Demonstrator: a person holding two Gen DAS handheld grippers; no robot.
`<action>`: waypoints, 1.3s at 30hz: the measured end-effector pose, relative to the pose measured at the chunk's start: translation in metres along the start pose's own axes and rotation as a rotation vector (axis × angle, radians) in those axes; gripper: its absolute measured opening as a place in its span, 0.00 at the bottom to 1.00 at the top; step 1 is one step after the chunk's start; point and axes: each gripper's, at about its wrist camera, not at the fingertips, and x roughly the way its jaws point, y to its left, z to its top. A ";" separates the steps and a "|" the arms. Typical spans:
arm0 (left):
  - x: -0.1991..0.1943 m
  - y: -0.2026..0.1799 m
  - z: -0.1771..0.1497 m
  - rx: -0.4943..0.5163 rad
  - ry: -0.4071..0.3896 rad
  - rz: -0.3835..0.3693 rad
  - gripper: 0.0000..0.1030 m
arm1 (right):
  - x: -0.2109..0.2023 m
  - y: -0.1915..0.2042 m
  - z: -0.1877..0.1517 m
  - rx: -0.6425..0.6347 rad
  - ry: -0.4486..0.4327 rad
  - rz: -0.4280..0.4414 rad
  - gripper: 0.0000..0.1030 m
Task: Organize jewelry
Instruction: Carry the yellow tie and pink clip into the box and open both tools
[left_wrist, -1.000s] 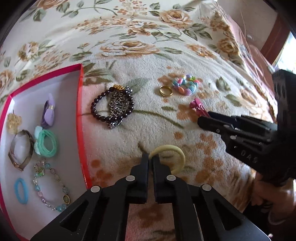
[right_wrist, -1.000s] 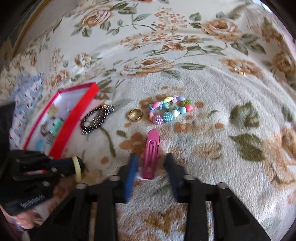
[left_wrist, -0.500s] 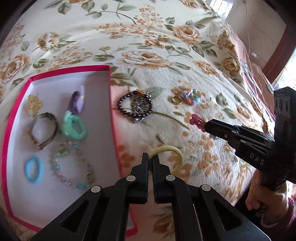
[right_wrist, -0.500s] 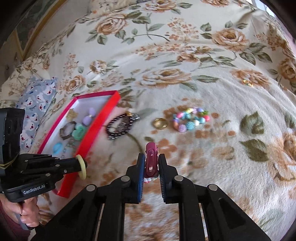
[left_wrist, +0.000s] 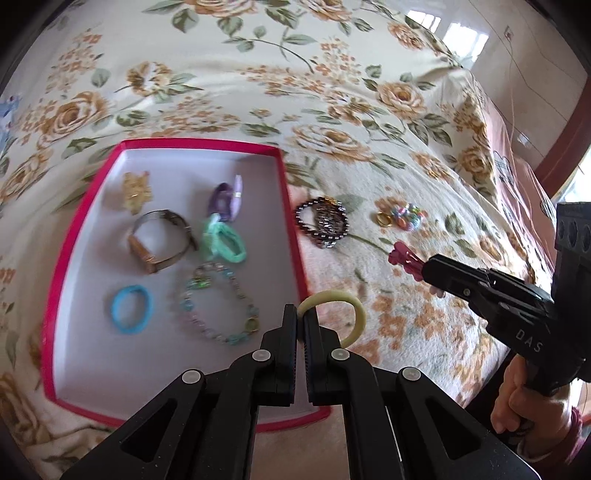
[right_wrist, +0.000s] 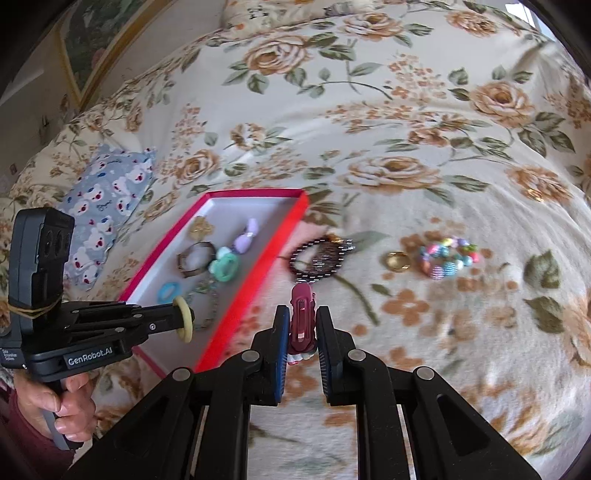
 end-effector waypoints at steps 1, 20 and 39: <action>-0.003 0.004 -0.001 -0.006 -0.002 0.003 0.02 | 0.001 0.004 0.000 -0.006 0.001 0.006 0.14; -0.051 0.064 -0.025 -0.128 -0.039 0.089 0.02 | 0.024 0.074 0.003 -0.101 0.035 0.134 0.14; -0.033 0.106 -0.016 -0.185 -0.016 0.184 0.02 | 0.073 0.101 0.004 -0.140 0.089 0.158 0.14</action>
